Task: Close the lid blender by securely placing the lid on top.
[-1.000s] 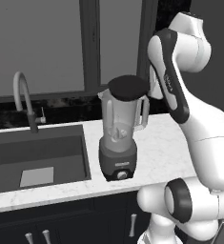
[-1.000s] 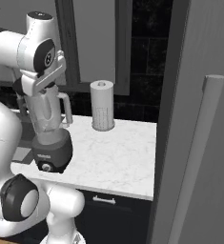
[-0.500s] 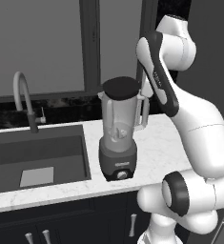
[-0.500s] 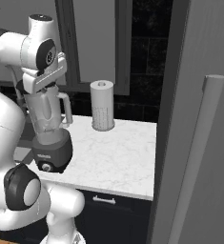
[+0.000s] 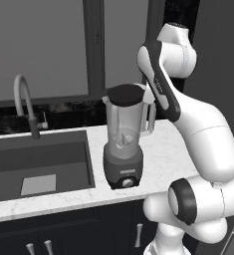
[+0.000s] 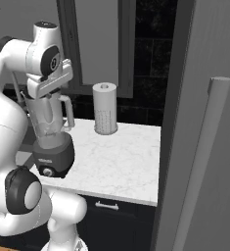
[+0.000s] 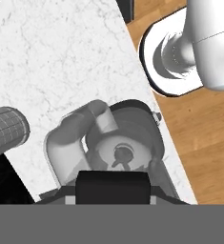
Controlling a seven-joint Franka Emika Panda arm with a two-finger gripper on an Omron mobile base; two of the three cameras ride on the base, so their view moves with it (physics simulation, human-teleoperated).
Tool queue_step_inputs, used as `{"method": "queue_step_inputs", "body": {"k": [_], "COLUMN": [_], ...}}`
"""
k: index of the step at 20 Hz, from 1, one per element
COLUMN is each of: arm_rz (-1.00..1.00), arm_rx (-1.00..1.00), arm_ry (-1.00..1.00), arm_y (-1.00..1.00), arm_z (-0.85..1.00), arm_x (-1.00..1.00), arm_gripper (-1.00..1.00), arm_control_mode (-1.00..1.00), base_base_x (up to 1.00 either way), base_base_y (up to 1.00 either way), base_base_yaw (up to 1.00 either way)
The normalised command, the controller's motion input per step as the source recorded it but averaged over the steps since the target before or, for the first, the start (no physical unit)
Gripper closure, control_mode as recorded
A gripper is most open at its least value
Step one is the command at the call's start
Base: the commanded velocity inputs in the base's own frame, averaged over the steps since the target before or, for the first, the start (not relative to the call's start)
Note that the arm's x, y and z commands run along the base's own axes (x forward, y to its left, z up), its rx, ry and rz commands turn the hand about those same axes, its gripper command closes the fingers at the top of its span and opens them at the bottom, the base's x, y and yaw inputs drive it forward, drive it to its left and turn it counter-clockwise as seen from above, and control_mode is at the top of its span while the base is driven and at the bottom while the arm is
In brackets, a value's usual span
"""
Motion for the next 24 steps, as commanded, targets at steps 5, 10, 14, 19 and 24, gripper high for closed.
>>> {"method": "queue_step_inputs", "body": {"k": [5,10,14,19,24], "arm_rz": [-0.05,-0.05,-0.03,-0.02,-0.01], "arm_rx": [0.00,0.00,0.00,0.00,0.00], "arm_ry": [0.00,0.00,0.00,0.02,0.09], "arm_y": [0.00,0.00,0.00,0.00,0.00], "arm_z": [-0.15,-0.15,-0.15,-0.18,-0.29], "arm_x": [0.15,0.10,0.01,0.00,0.00], "arm_gripper": [1.00,1.00,1.00,1.00,1.00], "arm_control_mode": [-1.00,-1.00,-1.00,-1.00,-1.00], "base_base_x": [0.00,0.00,0.00,0.00,0.00], "base_base_y": [0.00,0.00,0.00,0.00,0.00], "base_base_yaw": [0.00,0.00,0.00,0.00,0.00]}}
